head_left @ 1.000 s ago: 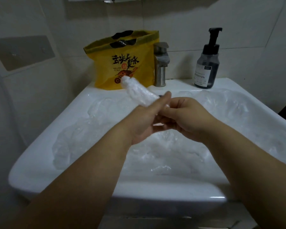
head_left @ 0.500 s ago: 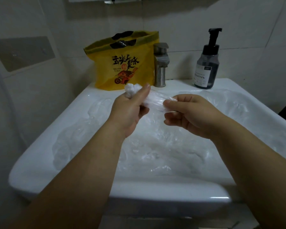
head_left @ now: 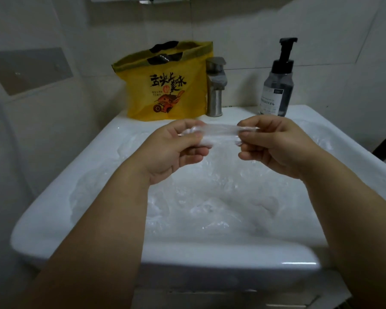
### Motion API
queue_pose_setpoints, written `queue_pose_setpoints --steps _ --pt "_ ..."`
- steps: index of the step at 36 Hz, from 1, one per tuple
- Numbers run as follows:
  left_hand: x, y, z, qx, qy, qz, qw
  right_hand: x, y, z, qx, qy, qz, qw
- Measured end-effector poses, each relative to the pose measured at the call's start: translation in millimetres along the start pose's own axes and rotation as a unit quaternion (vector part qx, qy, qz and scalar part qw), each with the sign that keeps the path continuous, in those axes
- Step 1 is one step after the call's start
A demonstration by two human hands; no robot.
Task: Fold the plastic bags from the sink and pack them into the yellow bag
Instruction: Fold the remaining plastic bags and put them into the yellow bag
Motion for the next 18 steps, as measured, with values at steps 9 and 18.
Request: queue_pose_setpoints --steps 9,18 --pt "-1 4 1 -0.068 -0.021 0.006 0.997 -2 -2 5 0.033 -0.059 0.000 0.998" --pt "2 0 -3 0.043 0.035 0.029 0.998 1 6 -1 -0.039 -0.004 0.031 0.999"
Point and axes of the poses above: each hand's wrist, its own x-axis towards the middle knuckle, its own z-axis out of the palm, y = z × x, the point moved 7 cm from there along x, towards the middle knuckle, and after that the axes turned 4 degrees about x, right-handed, at the moved point
